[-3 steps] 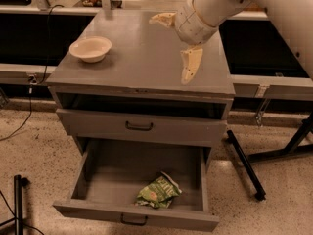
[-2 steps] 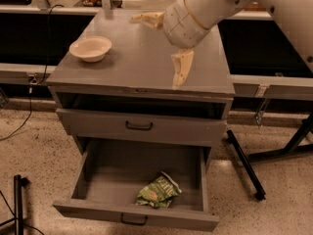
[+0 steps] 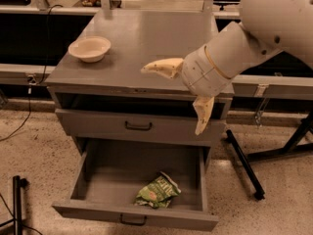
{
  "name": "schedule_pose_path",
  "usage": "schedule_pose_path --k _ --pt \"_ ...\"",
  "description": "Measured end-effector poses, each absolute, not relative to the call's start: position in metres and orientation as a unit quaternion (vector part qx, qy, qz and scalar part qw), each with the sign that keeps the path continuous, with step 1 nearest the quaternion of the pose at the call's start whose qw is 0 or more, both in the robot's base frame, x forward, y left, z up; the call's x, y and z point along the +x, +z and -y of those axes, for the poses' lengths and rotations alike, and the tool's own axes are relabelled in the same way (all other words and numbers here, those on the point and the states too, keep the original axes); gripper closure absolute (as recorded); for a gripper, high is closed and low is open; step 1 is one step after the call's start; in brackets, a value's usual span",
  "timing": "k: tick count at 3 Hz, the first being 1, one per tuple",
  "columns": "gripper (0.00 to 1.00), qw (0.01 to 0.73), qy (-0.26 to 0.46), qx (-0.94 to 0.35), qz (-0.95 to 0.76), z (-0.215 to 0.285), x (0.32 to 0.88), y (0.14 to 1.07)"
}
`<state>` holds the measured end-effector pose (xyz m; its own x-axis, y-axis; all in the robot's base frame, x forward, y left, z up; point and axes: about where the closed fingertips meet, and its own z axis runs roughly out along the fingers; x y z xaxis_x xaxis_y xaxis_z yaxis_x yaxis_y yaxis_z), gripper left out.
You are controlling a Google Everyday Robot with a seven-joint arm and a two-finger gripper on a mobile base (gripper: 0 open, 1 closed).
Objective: Pick green jalapeno chip bag from middle drawer and place on counter
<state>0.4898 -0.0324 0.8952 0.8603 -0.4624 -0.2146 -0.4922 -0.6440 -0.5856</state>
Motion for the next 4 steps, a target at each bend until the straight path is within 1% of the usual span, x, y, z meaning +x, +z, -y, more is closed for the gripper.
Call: schedule_pose_path --k 1,2,4 --pt "0.00 0.302 0.042 -0.909 -0.283 0.029 0.502 0.869" --pt "0.00 0.254 0.059 -0.916 -0.303 0.009 0.518 0.799" --pt "0.00 0.155 0.045 -0.936 -0.314 -0.017 0.510 0.623"
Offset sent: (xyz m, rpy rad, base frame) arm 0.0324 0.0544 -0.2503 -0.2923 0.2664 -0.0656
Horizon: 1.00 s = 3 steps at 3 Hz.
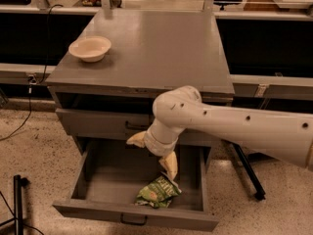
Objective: Pick green jalapeno chip bag from middle drawer and place on counter
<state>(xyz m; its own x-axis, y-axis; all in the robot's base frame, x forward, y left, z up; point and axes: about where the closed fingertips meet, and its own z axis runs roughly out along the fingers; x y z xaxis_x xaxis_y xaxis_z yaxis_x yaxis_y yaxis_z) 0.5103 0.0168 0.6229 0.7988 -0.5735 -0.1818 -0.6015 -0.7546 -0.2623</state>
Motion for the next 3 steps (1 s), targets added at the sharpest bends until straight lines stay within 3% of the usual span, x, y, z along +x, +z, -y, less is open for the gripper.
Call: schedule_pose_path --k 1,3 --pt "0.00 0.129 0.027 -0.944 -0.303 -0.007 0.494 0.577" --pt "0.00 0.140 0.050 -0.950 -0.276 -0.006 0.452 0.493"
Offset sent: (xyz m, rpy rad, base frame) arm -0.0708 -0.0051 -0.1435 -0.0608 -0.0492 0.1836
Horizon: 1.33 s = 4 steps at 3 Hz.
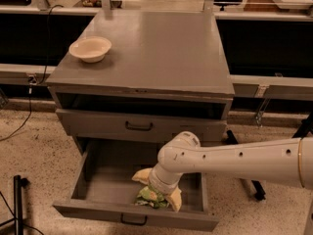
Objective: Pick green jalapeno chip bag from middle drawer and place on counter
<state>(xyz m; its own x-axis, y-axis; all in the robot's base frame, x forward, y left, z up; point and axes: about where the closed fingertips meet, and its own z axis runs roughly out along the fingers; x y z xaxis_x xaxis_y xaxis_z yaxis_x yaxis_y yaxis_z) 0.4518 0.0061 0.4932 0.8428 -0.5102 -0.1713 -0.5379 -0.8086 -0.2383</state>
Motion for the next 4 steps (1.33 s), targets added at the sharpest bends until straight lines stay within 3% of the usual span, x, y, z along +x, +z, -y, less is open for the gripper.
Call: schedule_pose_path --k 2,4 --pt "0.00 0.124 0.037 -0.951 -0.280 -0.006 0.455 0.487" --pt "0.00 0.073 -0.007 -0.950 -0.305 0.023 0.499 0.464"
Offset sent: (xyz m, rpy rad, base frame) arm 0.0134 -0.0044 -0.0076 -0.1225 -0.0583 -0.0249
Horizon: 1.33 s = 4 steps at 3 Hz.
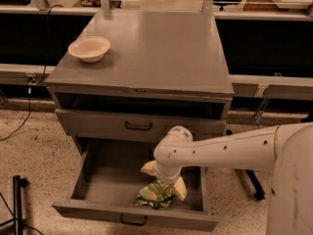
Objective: Pick green jalapeno chip bag from middle drawer and place on counter
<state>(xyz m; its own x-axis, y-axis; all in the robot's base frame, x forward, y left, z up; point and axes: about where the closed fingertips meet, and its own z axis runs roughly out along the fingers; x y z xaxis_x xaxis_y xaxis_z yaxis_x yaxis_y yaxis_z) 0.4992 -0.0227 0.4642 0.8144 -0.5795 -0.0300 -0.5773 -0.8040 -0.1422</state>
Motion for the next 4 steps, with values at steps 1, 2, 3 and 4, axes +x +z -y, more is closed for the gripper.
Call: schedule_pose_path --k 1,2,3,4 --pt "0.00 0.085 -0.002 -0.950 -0.302 0.040 0.515 0.426" --pt "0.18 0.072 -0.002 -0.953 -0.294 0.046 0.527 0.396" --pt "0.41 0.081 0.002 -0.956 -0.283 0.046 0.526 0.386" --pt "0.64 0.106 -0.003 -0.961 -0.254 0.038 0.518 0.400"
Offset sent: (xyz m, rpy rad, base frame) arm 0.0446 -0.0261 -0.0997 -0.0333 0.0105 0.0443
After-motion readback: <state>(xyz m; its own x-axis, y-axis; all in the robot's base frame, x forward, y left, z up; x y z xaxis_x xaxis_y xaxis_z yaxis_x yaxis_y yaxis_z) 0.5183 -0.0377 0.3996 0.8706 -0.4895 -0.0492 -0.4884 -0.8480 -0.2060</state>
